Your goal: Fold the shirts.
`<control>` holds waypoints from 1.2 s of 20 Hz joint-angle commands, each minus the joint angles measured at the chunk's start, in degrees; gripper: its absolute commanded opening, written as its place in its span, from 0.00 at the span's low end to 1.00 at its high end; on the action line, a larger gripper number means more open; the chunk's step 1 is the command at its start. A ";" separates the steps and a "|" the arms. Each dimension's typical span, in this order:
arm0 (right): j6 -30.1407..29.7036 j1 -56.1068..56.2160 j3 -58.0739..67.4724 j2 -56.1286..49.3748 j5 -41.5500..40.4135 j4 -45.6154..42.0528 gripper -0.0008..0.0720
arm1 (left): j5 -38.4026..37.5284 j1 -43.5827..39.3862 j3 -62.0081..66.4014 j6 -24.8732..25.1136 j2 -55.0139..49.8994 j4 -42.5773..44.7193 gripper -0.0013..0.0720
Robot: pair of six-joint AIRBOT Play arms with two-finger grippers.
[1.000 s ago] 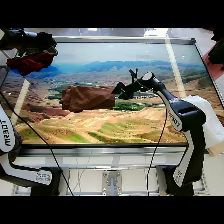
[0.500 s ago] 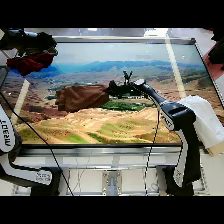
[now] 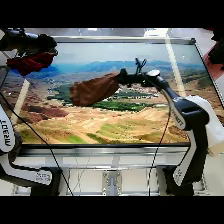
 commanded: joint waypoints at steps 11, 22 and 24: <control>16.65 -44.11 -0.07 35.39 44.85 -73.79 0.05 | 0.13 0.00 0.04 -0.20 -0.04 -10.25 0.03; 17.86 -51.45 -30.58 35.47 34.10 -89.72 0.49 | -0.09 -0.09 0.04 -0.20 -0.04 -21.46 0.03; 19.65 -50.82 -28.37 35.93 31.41 -86.77 0.49 | -0.07 -0.09 0.04 -0.22 -0.04 -21.46 0.03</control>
